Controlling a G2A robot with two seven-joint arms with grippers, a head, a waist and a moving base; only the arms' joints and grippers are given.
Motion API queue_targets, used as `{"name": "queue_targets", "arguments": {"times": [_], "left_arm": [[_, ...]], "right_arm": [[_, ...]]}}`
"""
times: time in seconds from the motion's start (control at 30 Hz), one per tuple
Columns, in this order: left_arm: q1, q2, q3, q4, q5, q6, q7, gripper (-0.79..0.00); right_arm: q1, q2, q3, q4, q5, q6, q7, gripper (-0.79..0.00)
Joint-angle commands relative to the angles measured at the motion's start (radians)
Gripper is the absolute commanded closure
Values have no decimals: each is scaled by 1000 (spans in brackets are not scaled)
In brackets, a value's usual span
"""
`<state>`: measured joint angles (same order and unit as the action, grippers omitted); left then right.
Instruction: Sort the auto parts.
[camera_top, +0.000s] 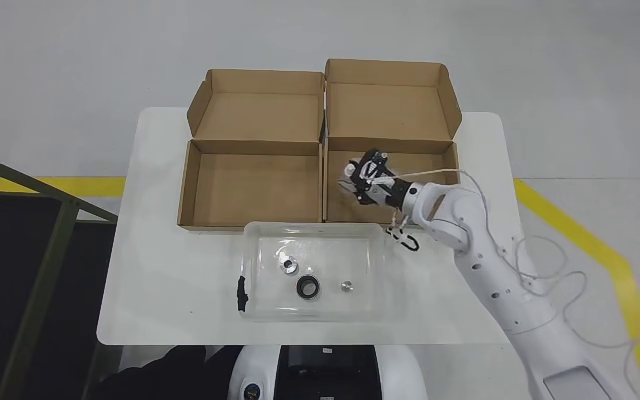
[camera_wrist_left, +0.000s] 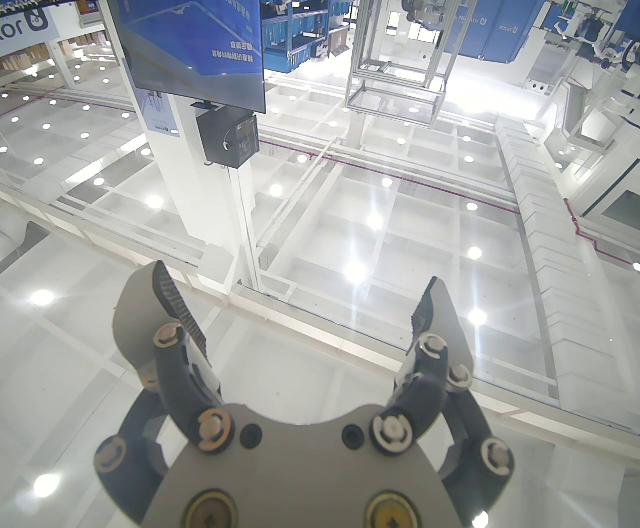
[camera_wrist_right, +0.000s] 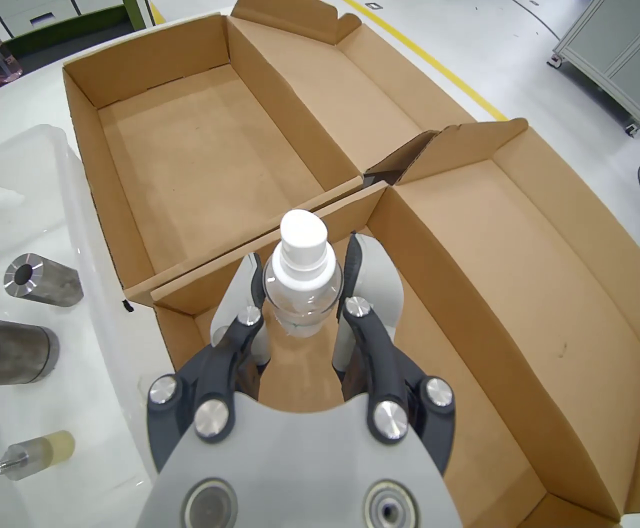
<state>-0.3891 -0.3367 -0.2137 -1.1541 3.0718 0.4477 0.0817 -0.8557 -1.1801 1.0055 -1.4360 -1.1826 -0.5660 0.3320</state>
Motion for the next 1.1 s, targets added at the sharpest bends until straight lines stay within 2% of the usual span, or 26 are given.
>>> {"name": "queue_targets", "arguments": {"times": [0.0, 0.1, 0.2, 0.23, 0.3, 0.37, 0.4, 0.47, 0.73, 0.9, 1.07], "left_arm": [[0, 0, 0, 0, 0, 0, 0, -785], [0, 0, 0, 0, 0, 0, 0, -785], [0, 0, 0, 0, 0, 0, 0, -785], [0, 0, 0, 0, 0, 0, 0, -785], [0, 0, 0, 0, 0, 0, 0, -785], [0, 0, 0, 0, 0, 0, 0, -785], [0, 0, 0, 0, 0, 0, 0, -785], [0, 0, 0, 0, 0, 0, 0, -785], [0, 0, 0, 0, 0, 0, 0, -785], [0, 0, 0, 0, 0, 0, 0, -785], [0, 0, 0, 0, 0, 0, 0, -785]], "right_arm": [[7, -2, -4, 20, 1, -1, -5, 0], [16, -6, -12, 43, 0, 0, -8, 0], [23, -10, -21, 65, 1, -1, -13, -105], [26, -12, -23, 72, 4, -2, -14, -179], [32, -14, -27, 86, 6, -2, -18, -228], [36, -17, -31, 97, 10, -5, -21, -323], [38, -17, -31, 103, 12, -5, -22, -422], [40, -18, -30, 110, 15, -6, -25, -785], [10, -6, 21, 22, 5, -10, -20, -785], [-65, 19, 94, -167, -29, -33, 30, -785], [-156, 39, 142, -364, -47, -46, 171, -785]]}}
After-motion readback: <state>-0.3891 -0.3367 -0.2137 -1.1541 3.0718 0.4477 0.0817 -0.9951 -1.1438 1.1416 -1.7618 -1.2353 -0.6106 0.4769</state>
